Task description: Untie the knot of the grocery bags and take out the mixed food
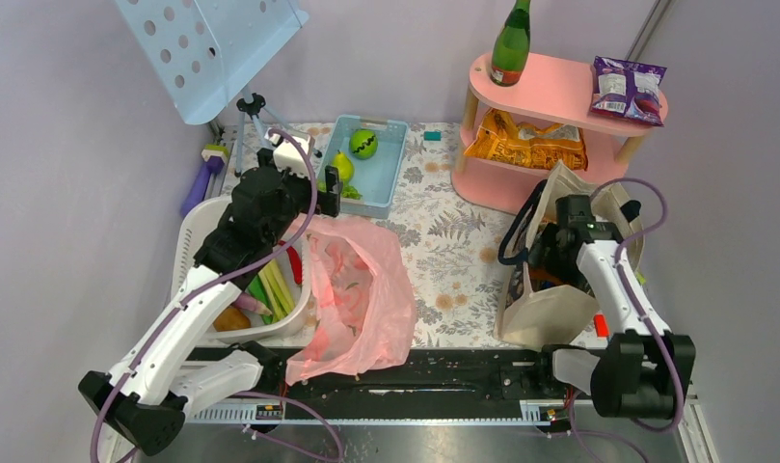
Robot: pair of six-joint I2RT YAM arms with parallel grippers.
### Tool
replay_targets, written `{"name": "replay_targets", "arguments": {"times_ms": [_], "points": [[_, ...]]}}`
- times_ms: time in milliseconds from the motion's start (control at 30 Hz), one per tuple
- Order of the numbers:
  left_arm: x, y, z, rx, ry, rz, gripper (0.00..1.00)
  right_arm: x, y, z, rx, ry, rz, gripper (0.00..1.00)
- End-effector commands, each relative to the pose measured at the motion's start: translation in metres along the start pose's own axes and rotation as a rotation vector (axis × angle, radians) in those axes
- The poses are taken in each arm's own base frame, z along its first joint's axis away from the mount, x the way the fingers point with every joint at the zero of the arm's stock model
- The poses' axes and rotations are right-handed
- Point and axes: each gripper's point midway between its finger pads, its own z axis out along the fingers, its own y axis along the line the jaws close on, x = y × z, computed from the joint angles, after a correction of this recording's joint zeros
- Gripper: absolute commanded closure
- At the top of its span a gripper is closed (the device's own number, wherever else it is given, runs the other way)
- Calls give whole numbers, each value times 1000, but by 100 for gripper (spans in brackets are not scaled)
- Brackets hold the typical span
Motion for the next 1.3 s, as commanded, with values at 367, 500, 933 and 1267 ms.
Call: {"name": "replay_targets", "arguments": {"times_ms": [367,500,933,1267], "points": [[-20,-5,-6,-2,-95,47,1,42,40,80,-53,215,100,4],[-18,-5,-4,-1,-90,47,1,34,41,84,-52,192,83,23],[-16,-1,-3,-24,-83,57,1,17,34,51,-96,63,116,100],[-14,1,-1,-34,-81,62,1,-49,16,-52,-221,-335,171,100]]}}
